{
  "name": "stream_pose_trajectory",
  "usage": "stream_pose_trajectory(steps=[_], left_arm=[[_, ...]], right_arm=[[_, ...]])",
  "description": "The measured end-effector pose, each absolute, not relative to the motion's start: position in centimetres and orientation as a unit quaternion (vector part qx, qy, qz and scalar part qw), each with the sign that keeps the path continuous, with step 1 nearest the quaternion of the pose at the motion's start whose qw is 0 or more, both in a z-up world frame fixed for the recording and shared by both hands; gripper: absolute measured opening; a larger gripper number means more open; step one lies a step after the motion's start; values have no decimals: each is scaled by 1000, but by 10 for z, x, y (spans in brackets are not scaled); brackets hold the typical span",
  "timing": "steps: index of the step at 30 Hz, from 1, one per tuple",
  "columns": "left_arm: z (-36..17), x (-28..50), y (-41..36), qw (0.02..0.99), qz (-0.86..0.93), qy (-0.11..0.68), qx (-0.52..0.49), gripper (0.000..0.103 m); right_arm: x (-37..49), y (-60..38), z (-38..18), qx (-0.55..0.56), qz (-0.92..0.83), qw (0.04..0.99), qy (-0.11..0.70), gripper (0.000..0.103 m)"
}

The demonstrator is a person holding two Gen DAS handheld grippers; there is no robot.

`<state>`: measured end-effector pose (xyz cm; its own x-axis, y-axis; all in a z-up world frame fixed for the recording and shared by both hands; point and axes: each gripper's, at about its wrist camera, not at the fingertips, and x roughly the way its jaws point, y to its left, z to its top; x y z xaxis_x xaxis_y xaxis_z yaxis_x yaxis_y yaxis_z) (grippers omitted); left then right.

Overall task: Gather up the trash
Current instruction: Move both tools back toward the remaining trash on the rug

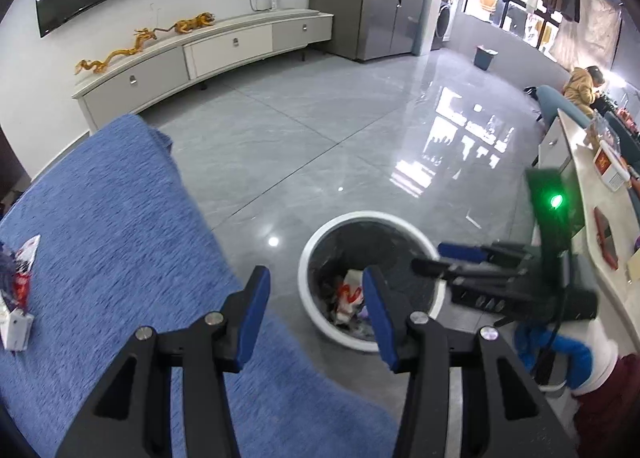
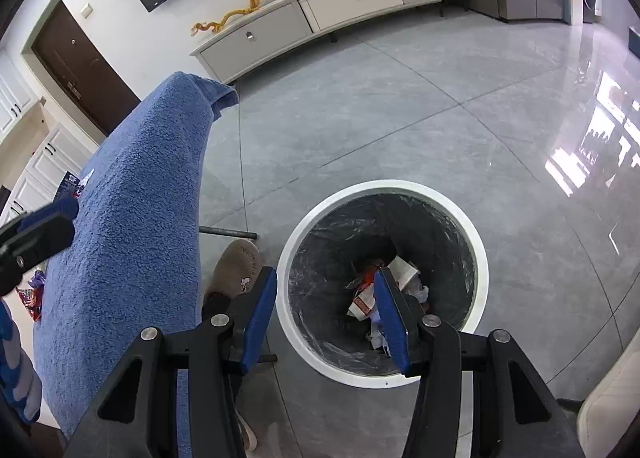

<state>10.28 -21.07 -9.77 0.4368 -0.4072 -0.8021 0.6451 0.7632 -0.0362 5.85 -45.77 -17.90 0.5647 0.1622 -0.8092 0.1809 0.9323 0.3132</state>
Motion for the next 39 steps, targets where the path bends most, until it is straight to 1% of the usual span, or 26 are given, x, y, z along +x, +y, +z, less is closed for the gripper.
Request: stream_pose_trajectory(steps=[8,17,23,29,32,34,36,39], left_arm=[[-92,94,-163,861,-270,412,131,46],[-64,72,-91,892,-218,381,105,46],[-51,61,-21,913,-166,364,87,46],[-47,44,70,929,-90,353,60,47],[-47,36,122,935,-48,348,46,58],[-48,34,153,937,-25,346,39,59],[-50,33,184,938,-2,345,28,64],[-56,34,223,938,3,347,-1,66]], right_arm=[[53,-447,-150,170,4,883,438,50],[50,-409,-103,149,46,905,395,50],[56,-365,-73,119,90,912,382,50],[68,-313,-49,75,133,914,377,51],[77,-286,-39,52,151,911,379,52],[83,-267,-32,40,163,911,377,55],[90,-249,-25,27,178,909,376,56],[103,-215,-19,12,204,902,380,61]])
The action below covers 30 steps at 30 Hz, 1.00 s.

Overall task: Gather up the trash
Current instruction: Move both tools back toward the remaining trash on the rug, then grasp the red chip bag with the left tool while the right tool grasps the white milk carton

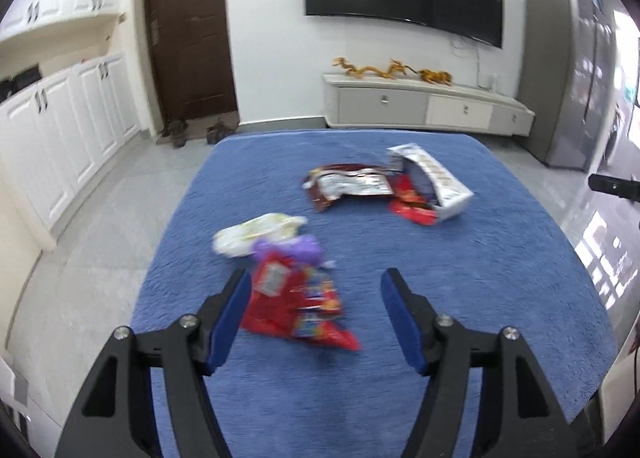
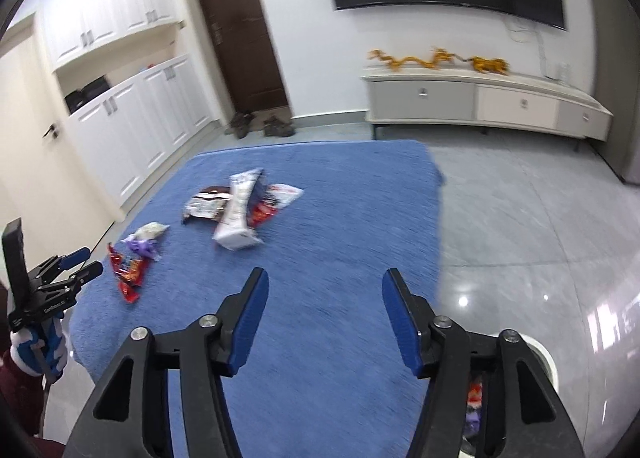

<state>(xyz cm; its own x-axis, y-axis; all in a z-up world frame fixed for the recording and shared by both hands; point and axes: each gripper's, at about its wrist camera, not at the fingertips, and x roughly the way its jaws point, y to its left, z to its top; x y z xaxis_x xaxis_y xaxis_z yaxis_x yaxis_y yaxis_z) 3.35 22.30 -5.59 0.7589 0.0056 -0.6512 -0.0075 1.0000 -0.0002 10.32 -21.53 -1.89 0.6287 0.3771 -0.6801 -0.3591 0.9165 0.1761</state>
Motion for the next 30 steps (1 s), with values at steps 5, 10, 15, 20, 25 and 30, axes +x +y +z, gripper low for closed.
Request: stream_pose_trajectory(steps=[5,10,15,20,25,30], left_arm=[[-64,38,258,938,-30,344,-41,72],[-85,55,268,929,-67,359,-61,72],[-103,65,270,917,-103,377,-76,72],[-114,71,266,905,-115,400,-85,68],[-120,74,262,899,-114,415,-79,44],[-120,68,257,900,-110,415,-80,21]], right_arm=[[140,-155,-23,-2,234,886,400,61],[182,-99,-40,-1,242,870,429,61],[218,-48,-65,-19,233,858,458,63],[241,-24,-86,-24,220,851,475,63],[249,-23,-104,-16,202,843,498,39],[243,-33,-110,3,215,836,504,36]])
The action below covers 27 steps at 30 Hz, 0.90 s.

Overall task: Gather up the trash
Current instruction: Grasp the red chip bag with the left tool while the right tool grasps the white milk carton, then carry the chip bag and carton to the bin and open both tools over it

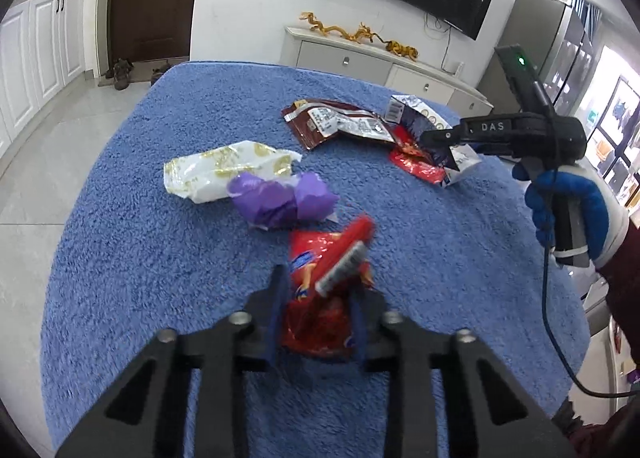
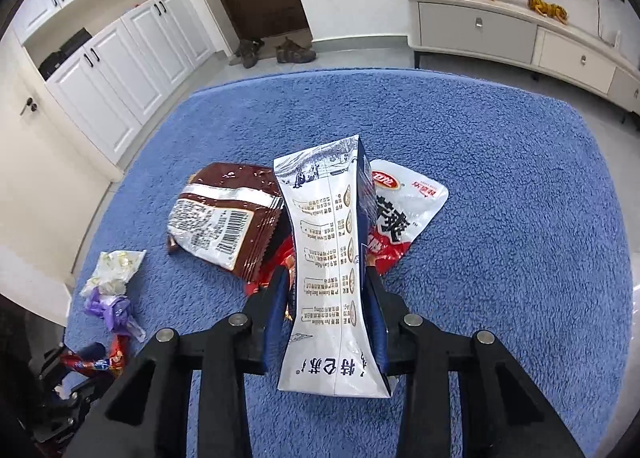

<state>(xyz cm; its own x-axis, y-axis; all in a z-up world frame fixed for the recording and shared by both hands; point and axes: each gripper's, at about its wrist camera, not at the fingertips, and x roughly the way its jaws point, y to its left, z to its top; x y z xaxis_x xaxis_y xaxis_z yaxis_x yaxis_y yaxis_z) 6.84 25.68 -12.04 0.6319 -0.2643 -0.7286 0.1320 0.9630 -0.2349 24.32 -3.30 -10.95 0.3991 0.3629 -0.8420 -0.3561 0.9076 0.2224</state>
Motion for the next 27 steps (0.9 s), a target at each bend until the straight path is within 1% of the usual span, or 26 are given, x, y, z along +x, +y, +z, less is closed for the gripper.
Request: stream_pose_trajectory(steps=[1,2,3,4,13,17,23,27], left_arm=[[-119,65,255,902,-107,412,-78,17],[-116,62,253,903,-104,410,-75,10],[-114,60,252,904,-102,408,-75,5],[-111,56,250,906,-98,406,-75,5],[-87,35,225,910,-78,396,-92,4],[-69,39,196,912,-88,394,-66,4],[-38,65,113,909,-151,388,-15,4],[-26,90,27,896,-215,387,23,4]], right_arm=[[241,-36,-108,7,217,838,501,36],[237,-41,-106,10,221,840,496,36],[232,-45,-103,12,224,841,493,36],[227,-49,-101,15,229,842,489,36],[170,-113,-65,18,259,854,451,36],[149,-164,-46,32,244,869,430,36],[125,-249,-36,50,189,890,412,36],[106,-317,-50,77,137,897,414,36]])
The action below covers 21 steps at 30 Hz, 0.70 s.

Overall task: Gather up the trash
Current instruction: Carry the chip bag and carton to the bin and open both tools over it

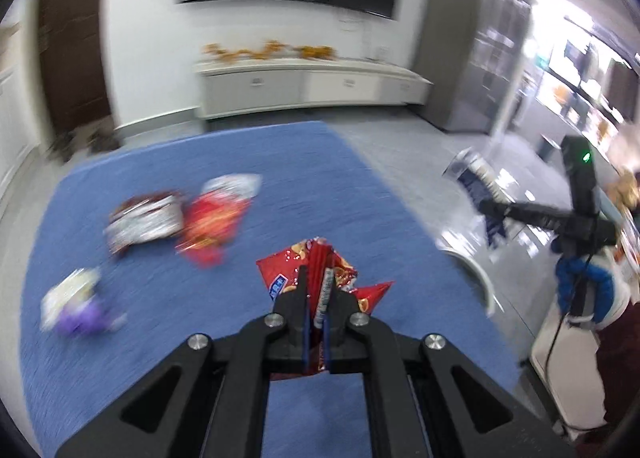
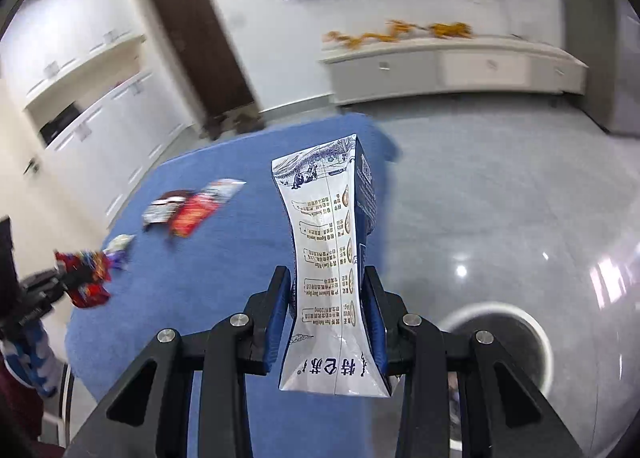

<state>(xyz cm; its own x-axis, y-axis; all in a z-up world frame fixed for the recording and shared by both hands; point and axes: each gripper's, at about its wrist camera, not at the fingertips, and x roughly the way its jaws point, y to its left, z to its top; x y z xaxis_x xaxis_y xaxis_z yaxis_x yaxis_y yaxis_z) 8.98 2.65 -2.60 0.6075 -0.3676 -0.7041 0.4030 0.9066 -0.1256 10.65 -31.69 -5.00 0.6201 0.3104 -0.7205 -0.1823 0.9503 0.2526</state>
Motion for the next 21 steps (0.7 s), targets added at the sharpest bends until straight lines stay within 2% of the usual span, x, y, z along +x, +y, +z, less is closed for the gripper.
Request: stream_pose_trajectory(steps=[9,11,17,19,21], left_arm=[[-66,138,-188,826,-334,444,92,5],[-78,146,-216,819,-339,453,95,8],[-119,166,-278,805,-339,479,91,8],[-130,169,-287,801,-338,486,86,19],[-139,171,-296,799,-338,490,84,45]], right_arm=[[83,-441,-139,143,11,871,470,36],[83,-454,-156,159,-7,863,480,36],[86,-484,-188,201,-37,848,489,37],[88,-490,-195,204,-43,845,492,38],[90,-493,-204,210,-47,842,495,38]])
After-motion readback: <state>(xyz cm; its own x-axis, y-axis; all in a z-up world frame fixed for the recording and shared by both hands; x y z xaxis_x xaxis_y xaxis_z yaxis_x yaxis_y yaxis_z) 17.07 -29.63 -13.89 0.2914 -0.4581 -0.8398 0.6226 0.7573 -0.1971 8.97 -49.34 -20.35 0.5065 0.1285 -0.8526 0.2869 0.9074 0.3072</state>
